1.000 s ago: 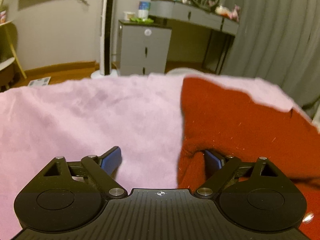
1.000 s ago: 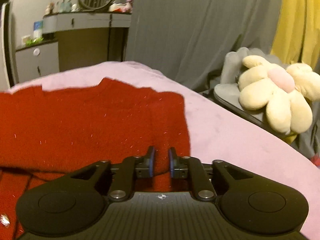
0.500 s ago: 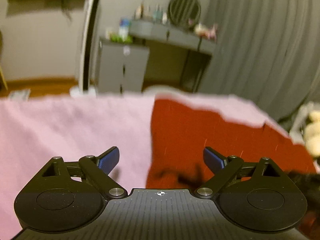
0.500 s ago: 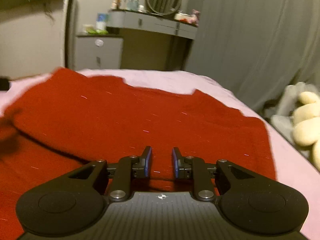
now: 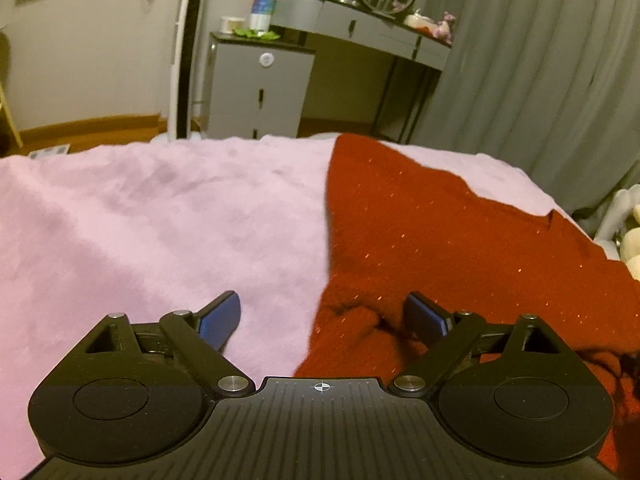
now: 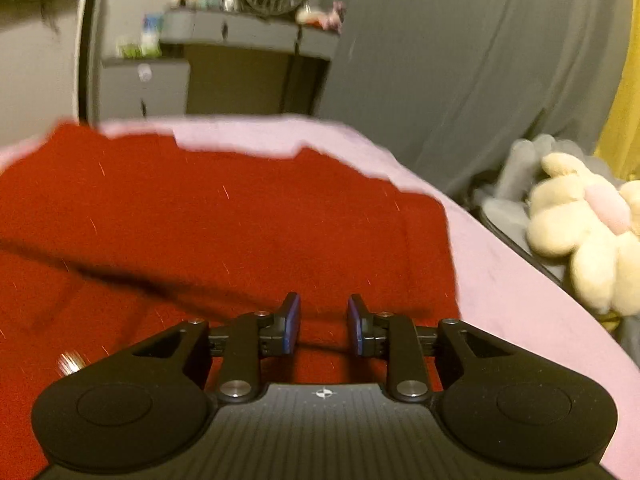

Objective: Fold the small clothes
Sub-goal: 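Grasp the cardigan hem with the right gripper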

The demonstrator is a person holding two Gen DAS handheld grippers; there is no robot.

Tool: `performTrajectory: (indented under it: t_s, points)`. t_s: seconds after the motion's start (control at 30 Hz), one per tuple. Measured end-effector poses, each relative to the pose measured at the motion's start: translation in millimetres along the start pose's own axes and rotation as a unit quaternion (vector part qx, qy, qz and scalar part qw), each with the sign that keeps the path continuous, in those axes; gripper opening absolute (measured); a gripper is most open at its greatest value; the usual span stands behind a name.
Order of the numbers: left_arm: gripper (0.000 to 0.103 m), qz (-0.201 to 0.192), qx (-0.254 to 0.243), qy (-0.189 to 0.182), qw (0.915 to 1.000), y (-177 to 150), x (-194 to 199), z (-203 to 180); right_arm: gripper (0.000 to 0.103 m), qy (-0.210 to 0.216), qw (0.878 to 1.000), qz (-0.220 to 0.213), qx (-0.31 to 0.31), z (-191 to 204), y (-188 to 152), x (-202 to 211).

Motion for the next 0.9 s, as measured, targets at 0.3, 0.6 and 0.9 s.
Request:
performTrajectory:
  t_s: [0.3, 0.6, 0.9]
  points:
    - [0.095, 0.035, -0.086, -0.021, 0.9955, -13.6, 48.5, -6.5, 0.042, 0.102, 0.984, 0.071, -0.124, -59.2, -62.9, 55.4]
    - [0.096, 0.150, -0.149, -0.007, 0.9774, -89.7, 94.3, 26.9, 0.066, 0.121, 0.977, 0.150, -0.087, -109.7, -162.4, 126.6]
    - [0.081, 0.221, -0.115, -0.066, 0.9662, -121.8, 122.6, 42.0, 0.024, 0.183, 0.966, 0.170, -0.065, -102.5, -181.3, 144.6]
Point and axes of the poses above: each gripper's, at about its wrist camera, not at the fingertips, and x roughly against the way its jaws point, z to its left, y to its top, the point moved 8 cm from there along -x, roughly the way its jaws point, and after that the axes turned 9 degrees about z, right-handed, at the moved point
